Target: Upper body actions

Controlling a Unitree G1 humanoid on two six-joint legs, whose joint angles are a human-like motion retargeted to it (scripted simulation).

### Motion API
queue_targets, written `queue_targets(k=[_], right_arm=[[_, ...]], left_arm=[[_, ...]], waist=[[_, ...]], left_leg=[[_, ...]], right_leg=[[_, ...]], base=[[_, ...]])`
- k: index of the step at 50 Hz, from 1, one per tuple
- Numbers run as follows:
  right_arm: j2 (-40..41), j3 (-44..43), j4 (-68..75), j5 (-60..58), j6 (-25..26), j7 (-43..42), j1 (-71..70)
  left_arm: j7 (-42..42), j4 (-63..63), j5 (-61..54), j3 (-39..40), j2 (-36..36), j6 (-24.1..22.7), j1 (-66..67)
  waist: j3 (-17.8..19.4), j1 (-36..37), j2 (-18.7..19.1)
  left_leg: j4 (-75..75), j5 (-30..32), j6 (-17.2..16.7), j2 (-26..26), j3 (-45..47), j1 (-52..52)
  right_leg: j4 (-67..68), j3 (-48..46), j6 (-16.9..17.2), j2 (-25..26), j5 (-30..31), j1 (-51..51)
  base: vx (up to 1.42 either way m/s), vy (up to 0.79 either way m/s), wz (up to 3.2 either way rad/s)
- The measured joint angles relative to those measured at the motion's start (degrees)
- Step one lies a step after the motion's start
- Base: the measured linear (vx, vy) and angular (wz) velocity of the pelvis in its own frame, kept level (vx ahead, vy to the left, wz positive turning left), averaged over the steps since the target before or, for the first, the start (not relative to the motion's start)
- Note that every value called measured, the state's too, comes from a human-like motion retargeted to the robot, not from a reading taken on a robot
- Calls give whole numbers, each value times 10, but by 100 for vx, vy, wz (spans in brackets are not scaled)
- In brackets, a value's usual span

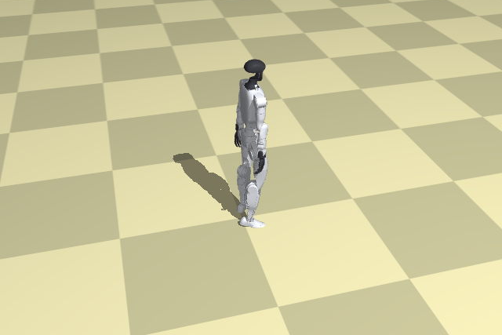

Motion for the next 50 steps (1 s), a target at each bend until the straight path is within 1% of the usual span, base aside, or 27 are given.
queue_targets(k=[4,10,15,18,20,21,23,24,25,27,30,34,37,38,40,42,47,50], right_arm=[[-3,-17,7,25,1,-6,7],[-9,-31,15,63,-1,-9,10],[-20,-36,19,75,0,-22,8],[-32,-46,23,83,0,-27,8],[-37,-51,24,85,1,-27,12],[-40,-53,26,83,3,-24,16],[-45,-54,31,78,8,-21,25],[-47,-55,33,74,11,-22,28],[-49,-55,35,70,15,-24,30],[-50,-56,36,60,23,-37,34],[-49,-53,33,58,23,-53,40],[-43,-57,26,59,15,-42,43],[-40,-63,18,57,14,-37,34],[-39,-64,14,57,12,-38,31],[-40,-66,4,57,8,-37,27],[-42,-65,-10,57,2,-34,24],[-30,-65,-47,76,-6,-33,20],[-16,-74,-65,106,-30,-26,27]], left_arm=[[-5,-4,19,-12,4,2,2],[0,-16,38,-27,13,5,-1],[-4,-32,30,-29,9,5,-16],[-9,-46,26,-39,3,8,-35],[-7,-56,28,-46,0,14,-40],[-4,-62,34,-51,-1,20,-40],[4,-69,47,-59,-3,28,-34],[9,-70,52,-63,-3,31,-30],[15,-70,57,-66,-3,33,-25],[35,-64,64,-66,-1,39,-14],[59,-43,65,-56,3,49,-6],[73,-1,51,-26,9,63,4],[73,26,25,2,7,67,12],[71,33,17,11,5,67,16],[70,44,6,23,-1,67,23],[70,55,0,35,-9,66,31],[74,59,17,48,-23,72,37],[83,48,32,35,-21,73,34]], waist=[[-7,-18,9],[-1,-2,11],[27,13,15],[57,36,15],[68,51,16],[69,59,15],[68,71,13],[66,74,13],[63,75,13],[56,68,16],[46,53,16],[31,56,5],[21,62,1],[17,64,4],[10,69,18],[4,77,28],[2,90,24],[1,98,16]], left_leg=[[4,8,-3,8,-24,-7],[9,21,-7,17,-36,-22],[23,34,-8,21,-61,-46],[54,49,-11,20,-99,-84],[64,58,-13,17,-114,-102],[62,54,-10,15,-112,-108],[55,36,-5,13,-85,-111],[51,26,-7,17,-52,-107],[47,16,-12,24,-13,-103],[42,9,-37,39,83,-86],[42,24,-45,52,172,-65],[58,53,-42,63,232,-43],[51,77,-39,59,279,-26],[41,88,-37,55,289,-23],[18,100,-64,50,287,-23],[-8,97,-72,37,279,-24],[-17,76,-65,15,229,-39],[-7,58,-59,6,201,-48]], right_leg=[[-18,-22,-9,14,0,15],[-29,-46,-23,26,-4,21],[-39,-79,-32,30,-9,33],[-49,-120,-35,24,-12,43],[-55,-144,-35,22,-13,48],[-59,-162,-34,20,-15,49],[-63,-192,-32,12,-19,51],[-64,-206,-31,9,-22,51],[-65,-222,-29,6,-25,51],[-66,-259,-24,5,-33,55],[-72,-306,-16,5,-39,63],[-74,-342,-4,-3,-47,70],[-71,-363,4,-6,-48,71],[-70,-369,7,-4,-49,70],[-69,-375,10,10,-50,70],[-70,-375,14,17,-46,71],[-67,-385,24,5,-31,73],[-64,-410,32,-4,-21,81]], base=[[-3,-11,55],[-9,-12,28],[-19,-12,70],[-28,-9,131],[-24,-6,134],[-20,-2,161],[-15,3,174],[-10,6,168],[-9,7,203],[-6,7,226],[3,9,204],[7,10,169],[9,14,121],[12,16,87],[18,25,62],[22,31,36],[15,23,28],[24,26,58]])
